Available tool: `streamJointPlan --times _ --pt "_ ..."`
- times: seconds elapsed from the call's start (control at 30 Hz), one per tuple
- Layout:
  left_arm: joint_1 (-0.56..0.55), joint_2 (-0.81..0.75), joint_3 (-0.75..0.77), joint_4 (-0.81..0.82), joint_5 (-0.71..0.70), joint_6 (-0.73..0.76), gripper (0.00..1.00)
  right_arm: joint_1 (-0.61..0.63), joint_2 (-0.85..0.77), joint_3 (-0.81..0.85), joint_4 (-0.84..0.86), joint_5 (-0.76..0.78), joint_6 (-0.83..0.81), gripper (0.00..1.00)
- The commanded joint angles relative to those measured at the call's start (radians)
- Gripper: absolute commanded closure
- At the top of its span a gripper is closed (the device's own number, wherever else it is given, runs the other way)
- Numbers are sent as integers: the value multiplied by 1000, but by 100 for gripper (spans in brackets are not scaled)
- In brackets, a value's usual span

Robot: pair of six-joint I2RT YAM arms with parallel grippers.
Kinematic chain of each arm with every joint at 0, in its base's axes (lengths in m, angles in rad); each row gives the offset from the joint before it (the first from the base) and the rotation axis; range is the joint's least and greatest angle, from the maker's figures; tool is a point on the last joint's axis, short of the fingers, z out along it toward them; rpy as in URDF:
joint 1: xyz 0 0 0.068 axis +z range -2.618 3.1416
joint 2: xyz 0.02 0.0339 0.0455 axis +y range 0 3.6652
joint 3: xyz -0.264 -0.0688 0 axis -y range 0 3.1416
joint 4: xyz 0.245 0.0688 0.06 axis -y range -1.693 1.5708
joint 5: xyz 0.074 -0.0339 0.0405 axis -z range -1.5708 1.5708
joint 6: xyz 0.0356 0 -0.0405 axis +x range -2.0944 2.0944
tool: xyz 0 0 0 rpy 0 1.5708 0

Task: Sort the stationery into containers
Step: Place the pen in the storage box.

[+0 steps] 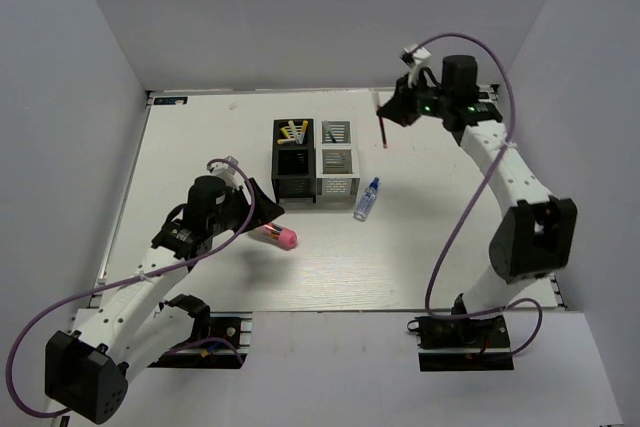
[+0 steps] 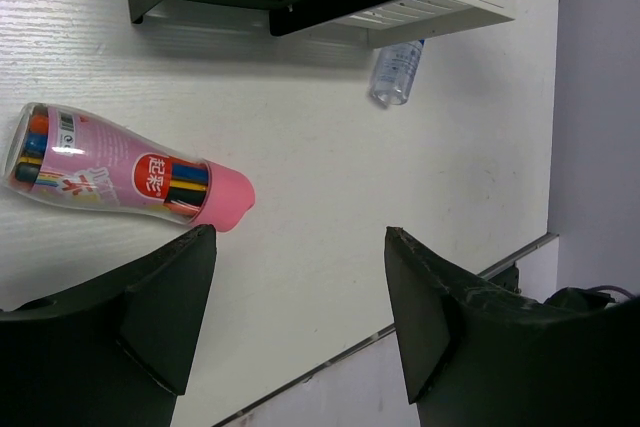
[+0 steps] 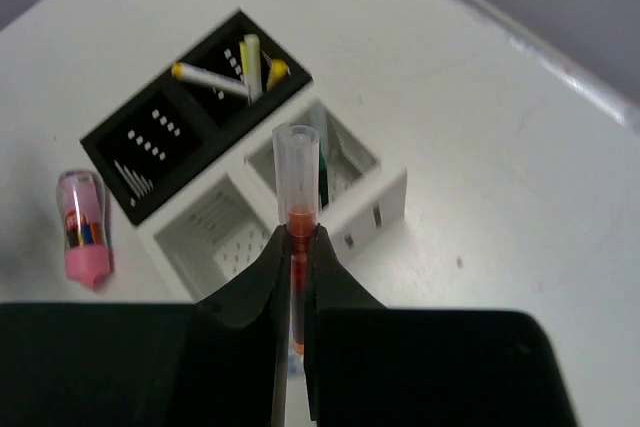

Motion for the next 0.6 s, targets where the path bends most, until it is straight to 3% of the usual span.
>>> streamJointPlan --times 0.0,0.13,0.3,0.57 --pt "-3 4 -3 8 0 -13 22 73 118 150 209 -105 43 100" --pt "-3 -6 -13 -3 0 -22 22 133 235 237 359 -56 80 100" --pt "-3 -6 -24 -38 -31 -52 22 155 422 423 323 -24 123 100" --pt "-3 37 -3 -165 -129 -202 16 176 405 258 388 -4 77 100"
